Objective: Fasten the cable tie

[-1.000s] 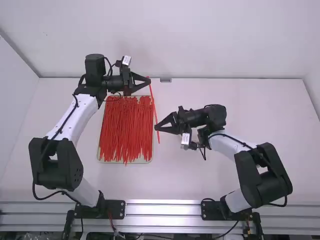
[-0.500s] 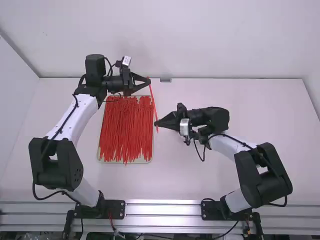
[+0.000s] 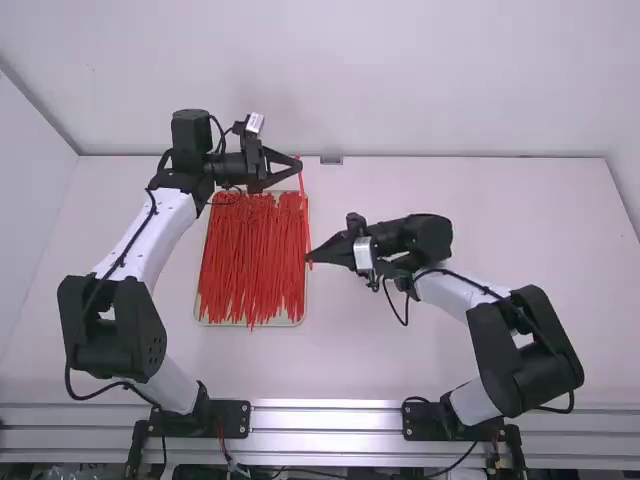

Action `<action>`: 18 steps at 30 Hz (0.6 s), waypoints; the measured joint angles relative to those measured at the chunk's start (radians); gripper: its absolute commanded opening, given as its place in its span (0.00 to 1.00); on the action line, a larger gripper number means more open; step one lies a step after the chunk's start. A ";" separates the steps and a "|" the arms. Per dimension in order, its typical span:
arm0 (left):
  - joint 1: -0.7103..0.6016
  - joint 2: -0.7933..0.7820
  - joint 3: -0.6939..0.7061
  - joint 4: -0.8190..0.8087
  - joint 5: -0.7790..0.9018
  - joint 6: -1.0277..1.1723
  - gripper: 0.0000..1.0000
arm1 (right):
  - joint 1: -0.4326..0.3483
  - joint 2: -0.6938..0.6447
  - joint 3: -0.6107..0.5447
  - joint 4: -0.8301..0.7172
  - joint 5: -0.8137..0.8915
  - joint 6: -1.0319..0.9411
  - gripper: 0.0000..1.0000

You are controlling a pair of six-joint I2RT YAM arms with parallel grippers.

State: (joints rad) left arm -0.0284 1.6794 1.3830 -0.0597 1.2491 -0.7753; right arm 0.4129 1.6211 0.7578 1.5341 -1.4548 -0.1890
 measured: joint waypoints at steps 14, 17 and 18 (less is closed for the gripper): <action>0.000 0.000 0.000 0.012 0.005 0.185 0.01 | 0.000 0.000 0.046 -0.003 0.195 0.575 0.00; 0.000 0.000 0.000 0.012 0.003 0.261 0.01 | 0.000 0.000 0.051 -0.003 0.233 0.725 0.00; 0.000 0.000 0.000 0.011 0.003 0.285 0.01 | 0.000 0.000 0.053 -0.003 0.240 0.787 0.00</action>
State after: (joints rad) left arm -0.0280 1.6794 1.3830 -0.0483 1.2522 -0.4904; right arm 0.4133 1.6211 0.8104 1.5307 -1.2148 0.5980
